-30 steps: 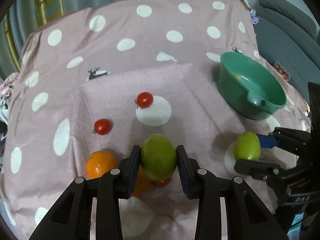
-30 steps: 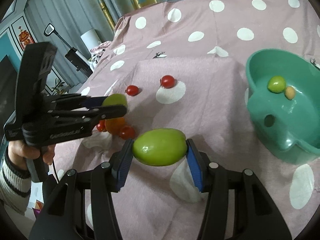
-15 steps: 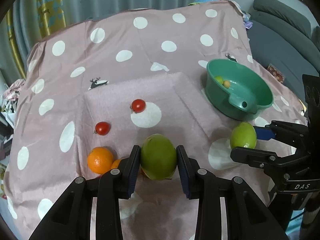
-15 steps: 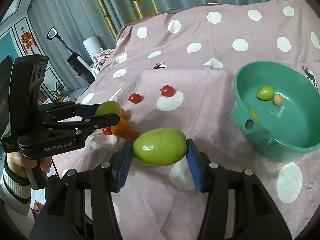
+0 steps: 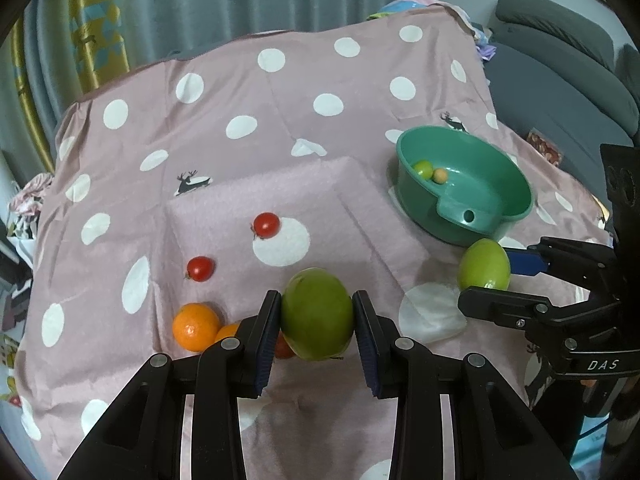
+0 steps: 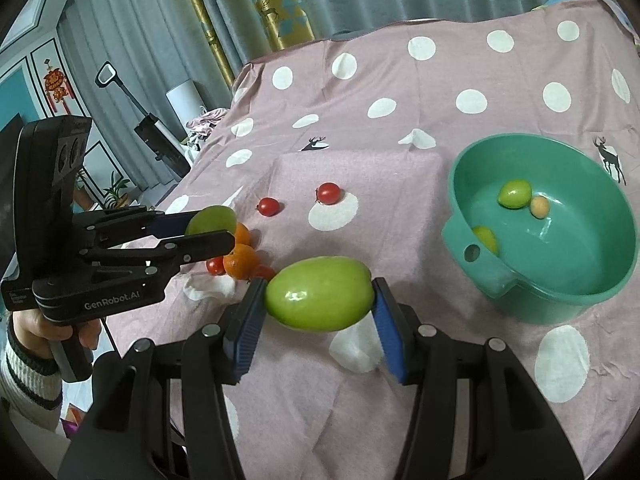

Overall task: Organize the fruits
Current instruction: 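Carry the green fruits in both tools over the green basin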

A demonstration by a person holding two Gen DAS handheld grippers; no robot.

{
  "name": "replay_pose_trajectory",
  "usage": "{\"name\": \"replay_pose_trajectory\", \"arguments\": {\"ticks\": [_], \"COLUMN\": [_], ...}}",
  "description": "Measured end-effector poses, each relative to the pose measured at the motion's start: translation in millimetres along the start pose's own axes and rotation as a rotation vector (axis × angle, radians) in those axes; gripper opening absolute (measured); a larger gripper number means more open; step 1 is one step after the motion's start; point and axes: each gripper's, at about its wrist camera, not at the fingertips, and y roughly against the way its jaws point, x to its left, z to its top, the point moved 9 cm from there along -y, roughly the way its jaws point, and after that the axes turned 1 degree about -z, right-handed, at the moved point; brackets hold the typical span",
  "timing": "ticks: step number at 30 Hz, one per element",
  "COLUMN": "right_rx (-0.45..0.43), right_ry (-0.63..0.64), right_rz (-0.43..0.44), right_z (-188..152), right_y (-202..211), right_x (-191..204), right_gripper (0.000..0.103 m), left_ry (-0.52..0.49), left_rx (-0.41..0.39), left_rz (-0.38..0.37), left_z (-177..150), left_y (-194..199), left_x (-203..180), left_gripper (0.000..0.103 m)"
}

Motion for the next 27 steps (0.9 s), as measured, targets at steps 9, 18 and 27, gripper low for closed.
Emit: {"name": "replay_pose_trajectory", "arguments": {"ticks": [9,18,27], "right_rx": [-0.022,-0.041,-0.064], "right_ry": [-0.008,-0.025,-0.033], "right_rz": [-0.002,-0.005,-0.014], "right_z": [1.6,2.4,4.8], "right_y": [7.0,13.6,21.5], "right_x": [-5.4,-13.2,-21.8], "right_gripper": [0.053,0.053,0.053], "left_ry": [-0.021,-0.042,-0.059], "left_rx": [-0.009,-0.007,-0.006], "left_rz": [0.005,0.004,0.002], "left_z": [6.6,11.7,17.5], "left_y": [1.3,-1.0,-4.3], "left_x": [-8.3,-16.7,-25.5], "left_gripper": [0.036,0.037,0.036]}}
